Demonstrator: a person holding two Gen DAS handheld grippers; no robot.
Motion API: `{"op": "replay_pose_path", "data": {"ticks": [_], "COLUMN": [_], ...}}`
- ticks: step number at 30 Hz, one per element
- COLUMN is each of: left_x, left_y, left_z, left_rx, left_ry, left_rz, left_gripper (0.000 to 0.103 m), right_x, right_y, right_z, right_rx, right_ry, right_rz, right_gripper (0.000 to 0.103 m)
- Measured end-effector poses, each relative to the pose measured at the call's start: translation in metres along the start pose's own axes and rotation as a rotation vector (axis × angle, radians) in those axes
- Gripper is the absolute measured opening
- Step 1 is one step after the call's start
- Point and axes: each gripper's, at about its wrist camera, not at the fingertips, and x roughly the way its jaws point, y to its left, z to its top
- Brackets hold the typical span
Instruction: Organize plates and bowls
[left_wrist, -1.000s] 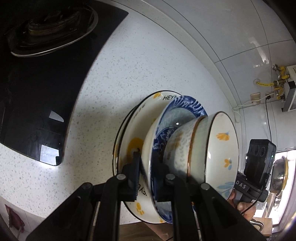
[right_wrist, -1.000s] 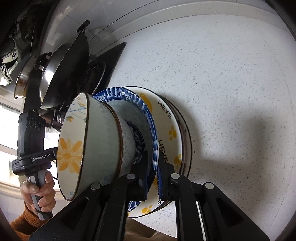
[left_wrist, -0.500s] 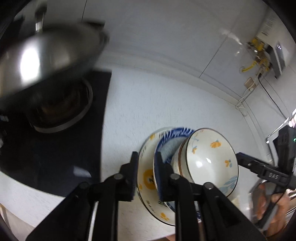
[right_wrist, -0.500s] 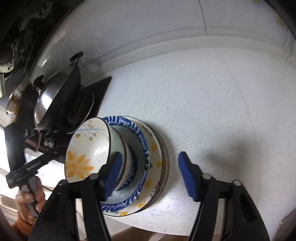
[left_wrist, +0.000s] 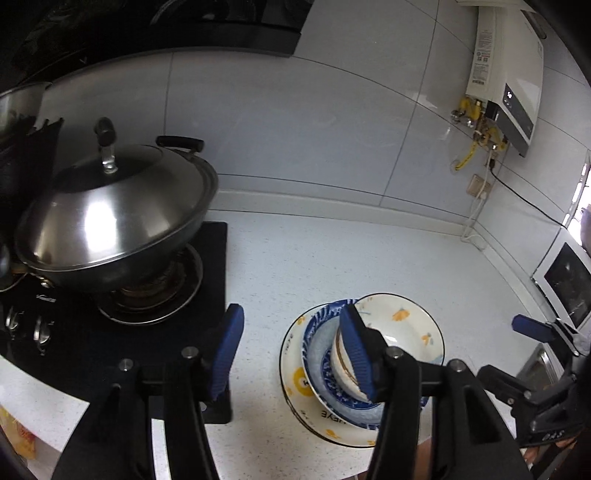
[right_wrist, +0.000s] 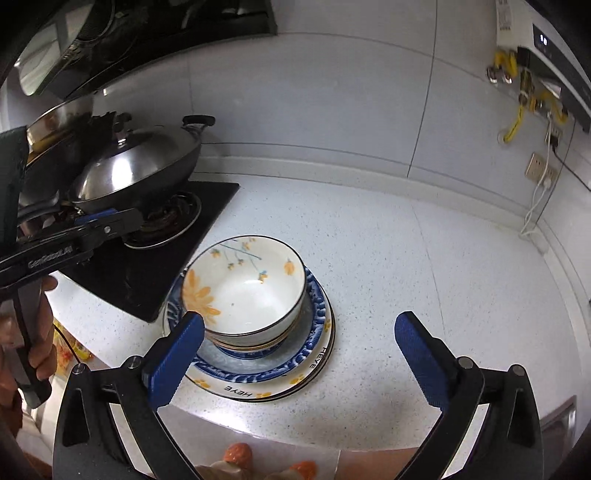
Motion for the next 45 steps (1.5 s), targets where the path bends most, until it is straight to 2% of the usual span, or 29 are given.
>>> {"op": "replay_pose_path", "data": {"ticks": [9, 17, 21, 22, 26, 29, 33, 36, 39, 44, 45], "left_x": [-0.045, -0.096, -0.124, -0.131, -0.158, -0.177, -0.193, -0.204, -0.211, -0.212, -0.212], "left_y": [-0.008, -0.039, -0.054, -0.058, -0.069, -0.073, -0.074, -0.074, -0.068, -0.056, -0.055], "left_z": [-0.019, -0.045, -0.058, -0.061, -0.072, -0.077, -0.08, -0.08, -0.08, -0.077, -0.077], "left_rx": [-0.066, -0.12, -0.135, -0.141, -0.152, -0.158, -0.168, -0.154, -0.134, -0.066, -0.057], "left_ry": [-0.041, -0.099, -0.136, -0.142, -0.171, -0.194, -0.196, -0.243, -0.286, -0.27, -0.267], "left_rz": [0.085, 0.127, 0.154, 0.169, 0.22, 0.242, 0.211, 0.183, 0.113, 0.077, 0.067], "left_gripper": [0.053, 0.053, 0.053, 0.053, 0.066, 0.066, 0.066, 0.066, 0.066, 0.067, 0.072], "right_x": [-0.026, -0.053, -0.066, -0.068, -0.079, -0.087, -0.097, -0.103, -0.109, -0.114, -0.114], "right_y": [-0.005, -0.016, -0.024, -0.025, -0.029, -0.028, -0.024, -0.018, -0.011, 0.005, 0.01], "right_z": [-0.004, -0.024, -0.038, -0.04, -0.05, -0.055, -0.058, -0.059, -0.06, -0.06, -0.059], "right_rx": [-0.012, -0.073, -0.09, -0.093, -0.105, -0.105, -0.1, -0.1, -0.095, -0.076, -0.075], "right_ry": [-0.056, -0.069, -0.081, -0.083, -0.105, -0.122, -0.144, -0.158, -0.169, -0.158, -0.156], "right_rz": [0.022, -0.027, -0.022, -0.02, 0.0, 0.013, 0.026, 0.018, -0.002, -0.042, -0.051], "right_gripper": [0.102, 0.102, 0.102, 0.102, 0.102, 0.102, 0.102, 0.102, 0.102, 0.102, 0.102]}}
